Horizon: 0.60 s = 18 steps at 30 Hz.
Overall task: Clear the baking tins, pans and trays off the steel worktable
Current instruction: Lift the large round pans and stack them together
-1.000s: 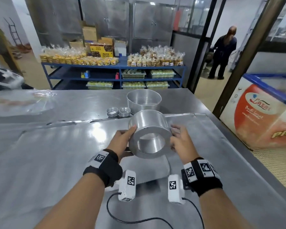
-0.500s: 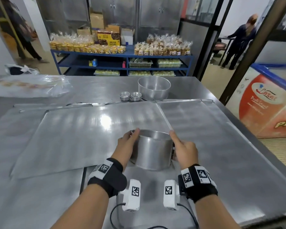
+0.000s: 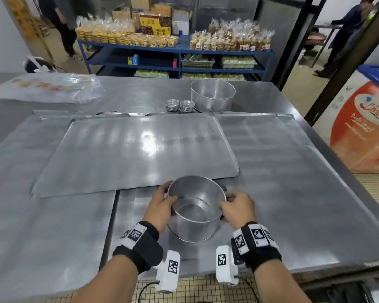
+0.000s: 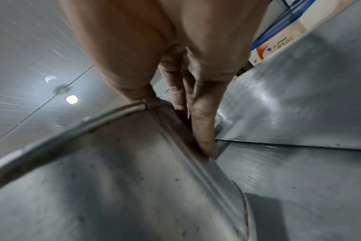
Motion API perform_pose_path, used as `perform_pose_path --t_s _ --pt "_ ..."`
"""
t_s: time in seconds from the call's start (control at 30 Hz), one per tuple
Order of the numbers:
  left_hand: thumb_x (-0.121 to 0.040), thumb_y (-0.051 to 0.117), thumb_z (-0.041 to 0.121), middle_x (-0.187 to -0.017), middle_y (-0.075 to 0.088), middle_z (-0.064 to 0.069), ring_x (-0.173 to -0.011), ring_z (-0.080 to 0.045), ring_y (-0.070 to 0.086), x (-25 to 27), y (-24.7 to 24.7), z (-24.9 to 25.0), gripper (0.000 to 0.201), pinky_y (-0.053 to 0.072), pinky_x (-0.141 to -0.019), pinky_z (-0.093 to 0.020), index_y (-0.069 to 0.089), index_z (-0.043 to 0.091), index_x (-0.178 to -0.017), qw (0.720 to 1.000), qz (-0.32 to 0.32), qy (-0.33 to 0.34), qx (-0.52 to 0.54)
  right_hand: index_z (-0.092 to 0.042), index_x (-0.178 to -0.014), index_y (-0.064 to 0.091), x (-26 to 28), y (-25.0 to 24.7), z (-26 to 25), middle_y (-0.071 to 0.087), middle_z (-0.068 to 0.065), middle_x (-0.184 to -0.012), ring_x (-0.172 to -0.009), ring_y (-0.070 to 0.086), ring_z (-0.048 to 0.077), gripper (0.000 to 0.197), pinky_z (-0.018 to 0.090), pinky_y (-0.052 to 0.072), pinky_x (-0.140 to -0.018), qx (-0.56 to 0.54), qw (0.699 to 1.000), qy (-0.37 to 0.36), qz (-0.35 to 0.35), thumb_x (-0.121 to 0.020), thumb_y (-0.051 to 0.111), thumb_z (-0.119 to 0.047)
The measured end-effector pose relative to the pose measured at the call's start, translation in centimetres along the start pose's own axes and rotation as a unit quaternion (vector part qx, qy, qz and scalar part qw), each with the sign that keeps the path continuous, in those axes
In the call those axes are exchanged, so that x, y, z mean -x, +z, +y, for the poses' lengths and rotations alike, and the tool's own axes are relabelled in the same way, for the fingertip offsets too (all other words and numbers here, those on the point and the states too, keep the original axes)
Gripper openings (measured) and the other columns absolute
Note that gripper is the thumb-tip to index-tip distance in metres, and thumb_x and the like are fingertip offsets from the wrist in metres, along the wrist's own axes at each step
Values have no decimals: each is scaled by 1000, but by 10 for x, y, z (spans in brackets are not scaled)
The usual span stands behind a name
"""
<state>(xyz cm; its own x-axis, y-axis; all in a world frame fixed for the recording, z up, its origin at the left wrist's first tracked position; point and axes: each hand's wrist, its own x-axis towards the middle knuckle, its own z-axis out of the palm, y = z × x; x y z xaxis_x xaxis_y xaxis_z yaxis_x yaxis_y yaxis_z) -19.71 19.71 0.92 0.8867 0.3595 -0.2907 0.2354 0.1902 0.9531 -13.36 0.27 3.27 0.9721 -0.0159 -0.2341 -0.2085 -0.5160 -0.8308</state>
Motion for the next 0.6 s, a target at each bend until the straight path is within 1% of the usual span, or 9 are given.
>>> perform_pose_path --t_s 0.07,0.1,0.17,0.23,0.3,0.37,0.47,0.53,0.6 --pt "-93 47 -5 -130 58 -12 -98 -21 62 7 0 -7 46 50 -58 -15 59 23 -127 1000 6 1 -8 -27 -55 67 2 0 4 69 -2 -61 -65 70 28 30 46 61 -62 21 1000 -10 -8 -67 63 0" --pt "-92 47 -5 -128 60 -10 -101 -22 63 9 -1 -10 48 51 -62 -18 62 28 -123 1000 9 2 -9 -32 -55 68 3 1 6 69 -5 -59 -65 70 28 33 46 61 -63 32 999 -17 -10 -65 63 -1" --pt "-89 49 -2 -125 63 -6 -110 -25 62 13 -1 -18 52 54 -74 -28 66 41 -111 1000 13 1 -10 -40 -56 68 3 1 11 69 -8 -59 -69 70 27 39 45 61 -66 42 999 -27 -17 -63 62 -2" --pt "-83 51 4 -125 63 -3 -115 -26 60 17 0 -21 50 55 -89 -41 65 44 -110 1000 25 0 -16 -29 -59 66 4 1 13 70 -6 -66 -73 70 28 28 47 61 -69 48 998 -24 -31 -65 62 -2" --pt "-83 51 2 -127 62 0 -118 -24 59 23 1 -22 51 51 -99 -48 63 39 -116 999 35 -4 -20 -23 -65 61 3 2 15 70 0 -72 -76 69 30 22 47 60 -70 57 997 -23 -41 -67 62 -1" --pt "-81 51 4 -128 62 1 -117 -23 59 27 1 -24 51 49 -101 -50 63 39 -117 999 44 -7 -24 -21 -72 59 1 2 17 69 2 -77 -79 67 29 20 41 59 -71 69 996 -23 -53 -69 61 -1" --pt "-82 52 4 -128 60 1 -116 -23 59 31 3 -25 50 50 -101 -47 61 37 -118 998 58 -12 -15 -13 -87 60 -1 -2 17 66 4 -86 -80 61 24 15 23 44 -68 110 991 -26 -76 -76 60 -3" --pt "-87 49 -5 -127 59 0 -115 -22 58 33 5 -23 50 51 -97 -41 60 34 -118 998 57 -11 -20 -13 -95 62 -4 -4 14 67 6 -94 -86 62 25 18 21 41 -70 134 986 -33 -92 -78 60 -6" --pt "-88 47 -9 -121 59 2 -111 -21 59 33 5 -19 51 52 -92 -37 59 35 -113 998 49 -10 -46 -13 -103 63 -10 -3 10 67 6 -99 -96 64 27 24 26 49 -77 151 981 -43 -118 -79 62 -10"
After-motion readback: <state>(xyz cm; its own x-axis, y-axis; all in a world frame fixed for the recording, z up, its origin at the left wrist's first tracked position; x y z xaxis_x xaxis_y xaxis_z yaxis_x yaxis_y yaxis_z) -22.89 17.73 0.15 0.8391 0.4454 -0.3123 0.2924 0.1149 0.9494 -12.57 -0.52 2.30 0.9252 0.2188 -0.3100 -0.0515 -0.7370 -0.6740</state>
